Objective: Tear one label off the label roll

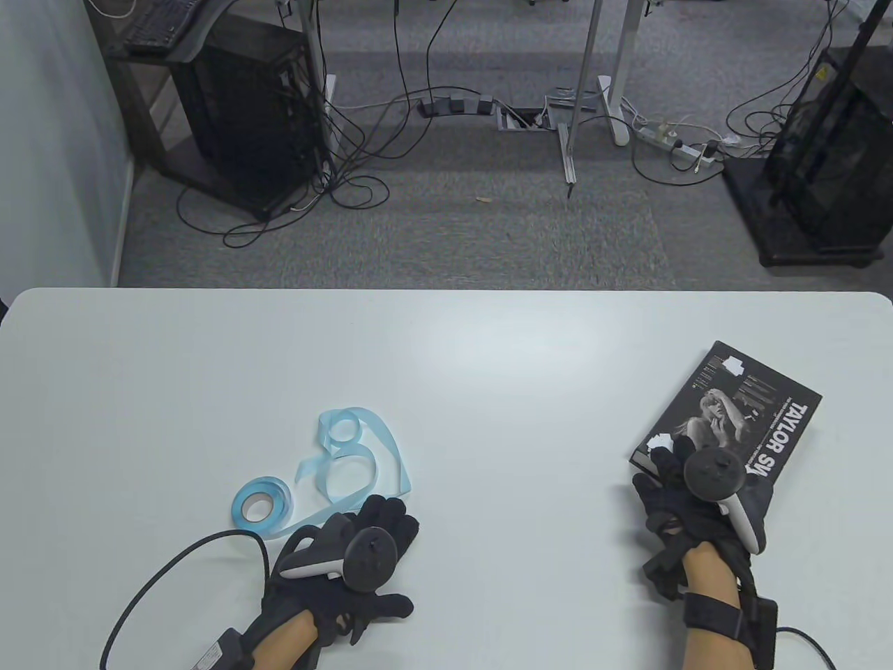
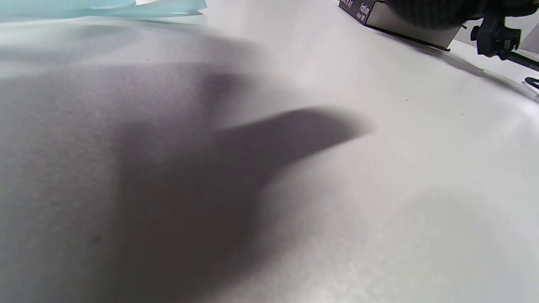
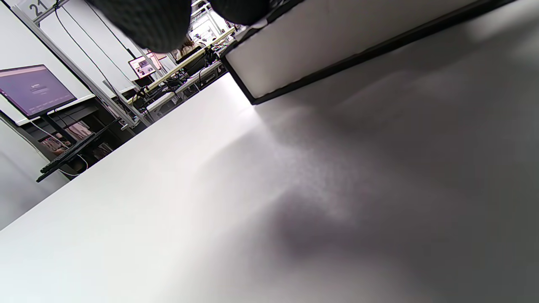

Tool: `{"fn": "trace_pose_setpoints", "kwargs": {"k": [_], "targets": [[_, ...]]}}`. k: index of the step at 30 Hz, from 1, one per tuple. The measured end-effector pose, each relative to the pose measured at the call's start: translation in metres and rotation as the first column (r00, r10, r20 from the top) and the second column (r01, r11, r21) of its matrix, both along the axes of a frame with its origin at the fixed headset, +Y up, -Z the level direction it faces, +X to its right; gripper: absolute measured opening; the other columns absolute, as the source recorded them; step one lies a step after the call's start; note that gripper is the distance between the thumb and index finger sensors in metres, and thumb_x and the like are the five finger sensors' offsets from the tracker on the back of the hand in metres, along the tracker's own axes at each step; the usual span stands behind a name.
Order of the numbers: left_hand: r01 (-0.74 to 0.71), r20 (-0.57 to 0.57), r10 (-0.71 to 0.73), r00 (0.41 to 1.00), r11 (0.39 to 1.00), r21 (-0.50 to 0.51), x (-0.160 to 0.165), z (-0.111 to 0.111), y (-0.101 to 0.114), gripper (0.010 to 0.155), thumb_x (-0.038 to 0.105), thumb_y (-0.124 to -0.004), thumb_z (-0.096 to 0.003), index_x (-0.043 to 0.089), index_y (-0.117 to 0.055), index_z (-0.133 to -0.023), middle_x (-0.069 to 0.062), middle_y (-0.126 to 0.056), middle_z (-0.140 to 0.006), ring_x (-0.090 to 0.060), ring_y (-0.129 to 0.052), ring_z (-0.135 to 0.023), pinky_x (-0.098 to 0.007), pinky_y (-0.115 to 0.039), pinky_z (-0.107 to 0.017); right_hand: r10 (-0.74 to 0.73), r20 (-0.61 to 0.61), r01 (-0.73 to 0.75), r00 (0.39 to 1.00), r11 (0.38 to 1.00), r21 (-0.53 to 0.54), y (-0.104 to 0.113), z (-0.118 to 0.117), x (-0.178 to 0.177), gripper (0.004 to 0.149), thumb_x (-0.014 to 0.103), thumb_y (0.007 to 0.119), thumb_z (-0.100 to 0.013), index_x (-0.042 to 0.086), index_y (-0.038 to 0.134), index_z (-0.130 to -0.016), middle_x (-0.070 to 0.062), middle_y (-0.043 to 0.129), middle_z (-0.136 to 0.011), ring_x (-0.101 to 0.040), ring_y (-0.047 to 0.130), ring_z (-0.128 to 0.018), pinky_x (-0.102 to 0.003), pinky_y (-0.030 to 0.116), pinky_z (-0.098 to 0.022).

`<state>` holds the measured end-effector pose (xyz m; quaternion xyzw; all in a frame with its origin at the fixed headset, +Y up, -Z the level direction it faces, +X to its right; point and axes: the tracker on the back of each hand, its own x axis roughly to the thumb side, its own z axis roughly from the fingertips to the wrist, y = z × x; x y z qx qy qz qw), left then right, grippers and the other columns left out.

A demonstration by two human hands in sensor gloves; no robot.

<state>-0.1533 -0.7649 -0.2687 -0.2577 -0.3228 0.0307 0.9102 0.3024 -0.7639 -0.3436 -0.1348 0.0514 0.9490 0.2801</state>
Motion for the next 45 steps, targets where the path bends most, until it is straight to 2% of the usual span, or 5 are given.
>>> {"fn": "trace_pose_setpoints", "kwargs": {"k": [9,18,24,32,45], "targets": [[-0.003,0.0,0.003,1.0,1.0,0.001,0.0,-0.001,0.0,0.097,0.066,-0.06,-0.0446,0.019,0.002,-0.101,-0.01,0.016,-0.105,-0.039,0.008,-0.101,-0.065,-0.016,-0.071,0.031,-0.056,-0.03,0.998,1.0,0.006,0.009,0.001,-0.013,0.067,0.05,0.075,-0.045,0.024,0.05,-0.102,-0.007,0.027,-0.112,-0.041,0.017,-0.105,-0.067,0.009,-0.068],[-0.005,-0.001,0.005,1.0,1.0,-0.002,0.0,-0.001,0.0,0.097,0.066,-0.06,-0.0447,0.019,0.002,-0.101,-0.01,0.016,-0.105,-0.039,0.008,-0.101,-0.065,-0.016,-0.071,0.077,-0.214,-0.073,0.974,0.997,0.027,0.023,0.009,-0.054,0.071,0.051,0.074,-0.045,0.026,0.042,-0.103,-0.008,0.026,-0.112,-0.042,0.018,-0.105,-0.067,0.011,-0.068],[-0.008,-0.003,0.008,1.0,1.0,-0.002,-0.001,-0.001,0.0,0.096,0.066,-0.06,-0.0447,0.019,0.003,-0.101,-0.01,0.016,-0.105,-0.039,0.008,-0.101,-0.065,-0.016,-0.071,0.123,-0.345,-0.118,0.931,0.992,0.035,0.027,0.018,-0.096,0.077,0.053,0.074,-0.045,0.028,0.03,-0.103,-0.008,0.02,-0.112,-0.042,0.014,-0.104,-0.067,0.01,-0.068],[-0.013,-0.033,0.014,0.999,1.0,0.013,-0.01,-0.007,0.004,0.098,0.067,-0.06,-0.0448,0.019,0.005,-0.101,-0.01,0.016,-0.105,-0.039,0.008,-0.101,-0.065,-0.016,-0.071,0.129,-0.493,-0.139,0.861,0.99,0.016,0.022,0.027,-0.143,0.08,0.054,0.073,-0.045,0.029,0.024,-0.103,-0.008,0.016,-0.112,-0.041,0.01,-0.103,-0.066,0.008,-0.067],[-0.004,-0.047,0.004,0.999,1.0,0.002,-0.013,-0.009,0.002,0.098,0.067,-0.06,-0.0449,0.019,0.005,-0.101,-0.01,0.016,-0.105,-0.038,0.008,-0.101,-0.065,-0.016,-0.071,0.153,-0.635,-0.161,0.757,0.986,0.046,0.019,0.047,-0.194,0.081,0.056,0.072,-0.044,0.03,0.021,-0.102,-0.007,0.013,-0.111,-0.041,0.008,-0.103,-0.066,0.005,-0.066]]}}
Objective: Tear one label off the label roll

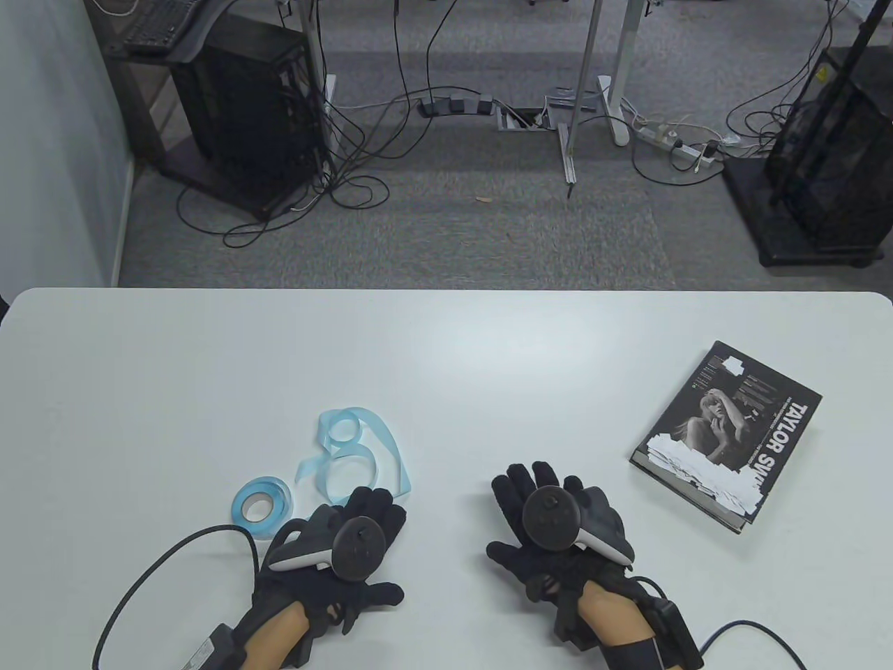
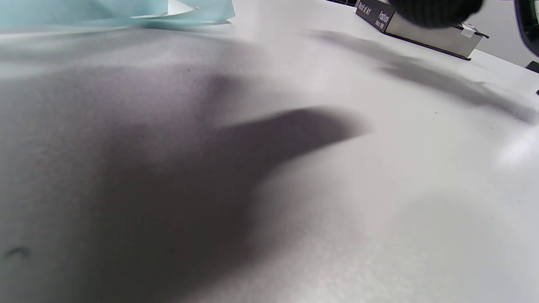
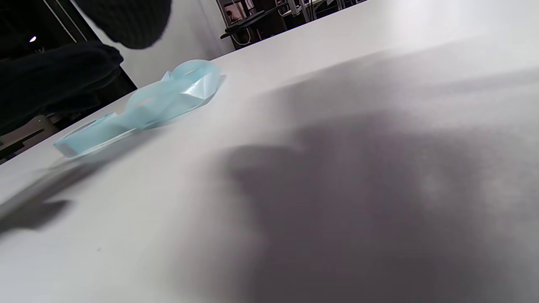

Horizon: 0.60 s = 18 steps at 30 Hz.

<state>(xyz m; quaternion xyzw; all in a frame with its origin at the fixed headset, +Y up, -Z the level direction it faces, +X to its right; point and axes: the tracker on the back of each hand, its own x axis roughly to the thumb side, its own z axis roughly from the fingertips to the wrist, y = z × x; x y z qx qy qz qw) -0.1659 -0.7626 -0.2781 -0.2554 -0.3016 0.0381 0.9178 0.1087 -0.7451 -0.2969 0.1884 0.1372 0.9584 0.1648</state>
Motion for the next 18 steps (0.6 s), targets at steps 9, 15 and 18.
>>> {"fn": "trace_pose_setpoints", "kwargs": {"k": [9,15,18], "targets": [[0.007,0.009,-0.007,1.0,1.0,-0.023,0.004,0.001,-0.004,0.098,0.067,-0.06,-0.0449,0.019,0.005,-0.101,-0.01,0.016,-0.105,-0.039,0.008,-0.101,-0.065,-0.016,-0.071,0.056,-0.059,-0.057,0.997,0.998,-0.027,-0.011,0.004,-0.017,0.082,0.057,0.072,-0.044,0.031,0.02,-0.102,-0.006,0.012,-0.111,-0.04,0.005,-0.103,-0.066,0.004,-0.066],[0.008,0.016,-0.007,1.0,1.0,-0.025,0.006,0.001,-0.005,0.098,0.067,-0.06,-0.0448,0.019,0.005,-0.101,-0.01,0.016,-0.105,-0.038,0.009,-0.101,-0.065,-0.016,-0.071,0.078,-0.072,-0.081,0.994,0.996,-0.042,-0.016,0.004,-0.021,0.082,0.057,0.072,-0.044,0.031,0.02,-0.101,-0.006,0.011,-0.111,-0.04,0.005,-0.103,-0.066,0.004,-0.066],[0.009,0.013,-0.009,1.0,1.0,-0.027,0.006,0.0,-0.005,0.098,0.067,-0.06,-0.0449,0.019,0.005,-0.101,-0.01,0.017,-0.104,-0.038,0.009,-0.101,-0.065,-0.016,-0.071,0.098,-0.066,-0.102,0.993,0.993,-0.055,-0.02,0.002,-0.02,0.082,0.056,0.072,-0.044,0.031,0.019,-0.101,-0.006,0.01,-0.111,-0.04,0.004,-0.103,-0.066,0.003,-0.066]]}}
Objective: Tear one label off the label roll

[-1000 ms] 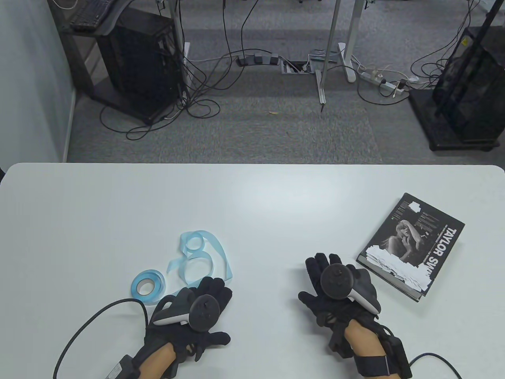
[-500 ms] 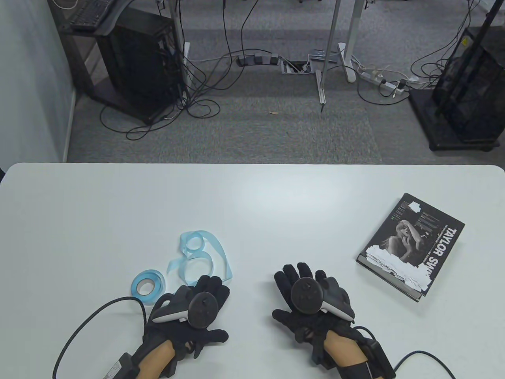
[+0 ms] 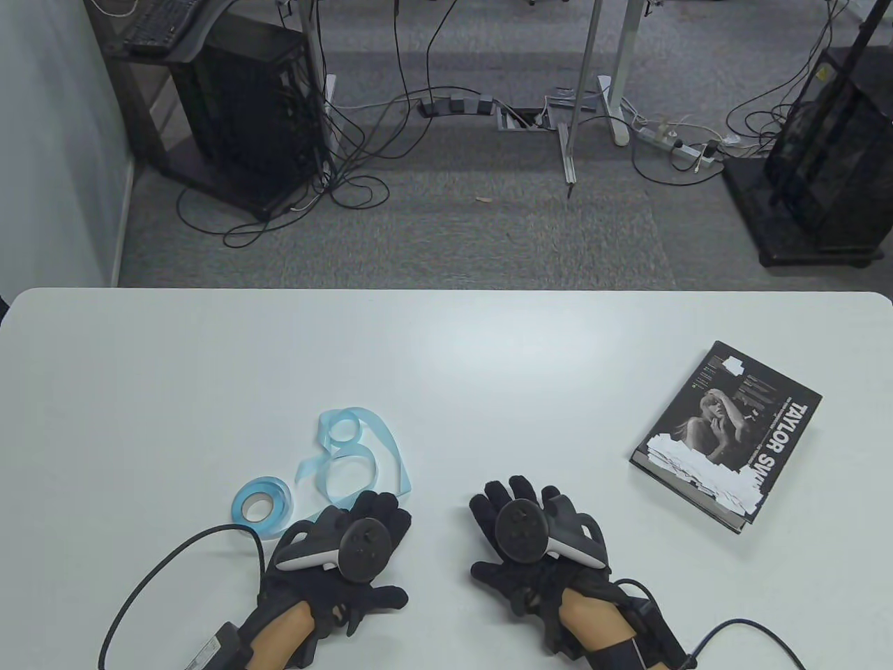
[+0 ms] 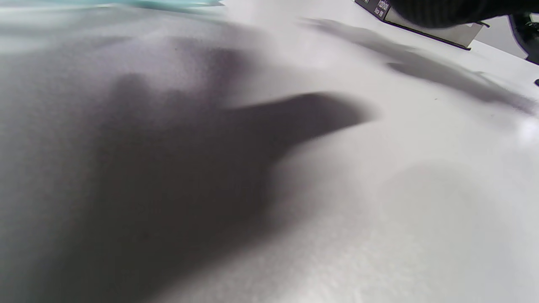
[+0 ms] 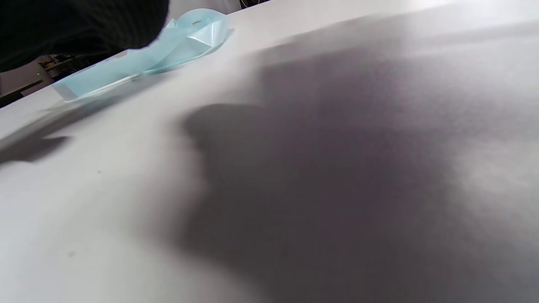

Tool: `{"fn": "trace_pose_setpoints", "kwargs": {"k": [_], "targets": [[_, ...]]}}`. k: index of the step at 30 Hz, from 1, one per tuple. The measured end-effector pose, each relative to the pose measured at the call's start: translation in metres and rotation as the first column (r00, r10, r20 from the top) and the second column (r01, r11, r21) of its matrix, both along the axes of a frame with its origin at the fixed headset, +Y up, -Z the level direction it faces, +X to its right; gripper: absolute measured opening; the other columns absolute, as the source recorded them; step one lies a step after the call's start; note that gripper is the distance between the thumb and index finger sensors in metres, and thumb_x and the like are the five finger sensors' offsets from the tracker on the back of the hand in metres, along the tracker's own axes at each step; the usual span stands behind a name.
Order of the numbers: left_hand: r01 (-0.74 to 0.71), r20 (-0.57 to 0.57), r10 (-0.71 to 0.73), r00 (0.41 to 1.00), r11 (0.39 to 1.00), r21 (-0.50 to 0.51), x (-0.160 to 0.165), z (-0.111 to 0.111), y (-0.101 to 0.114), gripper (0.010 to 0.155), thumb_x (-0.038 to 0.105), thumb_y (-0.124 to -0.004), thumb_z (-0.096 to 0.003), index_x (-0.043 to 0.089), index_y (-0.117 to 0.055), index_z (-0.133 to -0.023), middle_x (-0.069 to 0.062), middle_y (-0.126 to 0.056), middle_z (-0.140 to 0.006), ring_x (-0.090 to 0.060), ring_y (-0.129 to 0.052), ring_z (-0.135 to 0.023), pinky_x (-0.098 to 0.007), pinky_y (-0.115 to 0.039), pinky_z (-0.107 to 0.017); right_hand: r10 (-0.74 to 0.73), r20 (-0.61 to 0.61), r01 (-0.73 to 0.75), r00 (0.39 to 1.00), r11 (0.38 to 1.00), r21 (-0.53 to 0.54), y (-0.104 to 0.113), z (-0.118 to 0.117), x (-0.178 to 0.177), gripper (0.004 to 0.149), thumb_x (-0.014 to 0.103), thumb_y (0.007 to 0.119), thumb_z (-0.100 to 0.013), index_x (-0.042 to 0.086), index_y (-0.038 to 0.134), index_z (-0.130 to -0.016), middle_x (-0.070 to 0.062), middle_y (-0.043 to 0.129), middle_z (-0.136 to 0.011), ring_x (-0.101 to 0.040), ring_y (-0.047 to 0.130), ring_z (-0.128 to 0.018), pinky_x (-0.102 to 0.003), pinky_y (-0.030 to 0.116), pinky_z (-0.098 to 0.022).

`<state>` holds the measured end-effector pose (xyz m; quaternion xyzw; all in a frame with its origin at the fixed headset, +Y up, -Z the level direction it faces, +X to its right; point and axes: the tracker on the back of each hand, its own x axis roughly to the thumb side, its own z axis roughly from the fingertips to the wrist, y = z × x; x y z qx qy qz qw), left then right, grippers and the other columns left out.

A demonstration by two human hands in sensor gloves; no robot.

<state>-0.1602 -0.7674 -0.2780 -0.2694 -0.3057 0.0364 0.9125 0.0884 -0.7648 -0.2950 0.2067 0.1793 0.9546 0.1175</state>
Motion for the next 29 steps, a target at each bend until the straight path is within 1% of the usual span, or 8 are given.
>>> {"fn": "trace_pose_setpoints", "kwargs": {"k": [7,15,23,29], "targets": [[0.004,-0.003,-0.005,1.0,1.0,-0.013,0.0,-0.002,-0.003,0.098,0.067,-0.06,-0.0449,0.019,0.005,-0.101,-0.01,0.017,-0.104,-0.038,0.009,-0.101,-0.065,-0.016,-0.071,0.031,0.022,-0.031,0.999,0.999,-0.024,-0.006,-0.006,0.005,0.083,0.057,0.072,-0.044,0.032,0.018,-0.101,-0.005,0.008,-0.11,-0.039,0.001,-0.102,-0.065,0.001,-0.065],[0.015,-0.014,-0.015,1.0,1.0,-0.025,0.0,-0.004,-0.005,0.098,0.067,-0.06,-0.045,0.019,0.005,-0.101,-0.01,0.017,-0.104,-0.038,0.009,-0.101,-0.065,-0.016,-0.071,0.032,0.046,-0.031,0.998,0.999,-0.035,-0.008,-0.01,0.012,0.082,0.057,0.072,-0.044,0.032,0.018,-0.101,-0.005,0.007,-0.11,-0.039,0.0,-0.102,-0.065,0.001,-0.065],[0.019,-0.019,-0.019,1.0,1.0,0.0,0.003,-0.011,0.001,0.096,0.066,-0.06,-0.0449,0.019,0.003,-0.101,-0.009,0.017,-0.105,-0.038,0.009,-0.101,-0.065,-0.015,-0.071,-0.006,0.075,0.009,0.997,0.999,-0.035,-0.005,-0.015,0.028,0.082,0.056,0.072,-0.044,0.032,0.019,-0.101,-0.005,0.008,-0.11,-0.039,0.001,-0.102,-0.065,0.001,-0.065],[0.036,-0.005,-0.036,0.999,0.999,-0.004,0.006,-0.009,-0.001,0.096,0.066,-0.06,-0.0451,0.019,0.003,-0.101,-0.01,0.016,-0.105,-0.038,0.009,-0.101,-0.065,-0.016,-0.071,-0.04,0.1,0.041,0.994,0.999,-0.01,0.002,-0.015,0.038,0.082,0.056,0.073,-0.044,0.031,0.019,-0.101,-0.006,0.008,-0.11,-0.039,0.001,-0.102,-0.065,0.001,-0.065]]}}
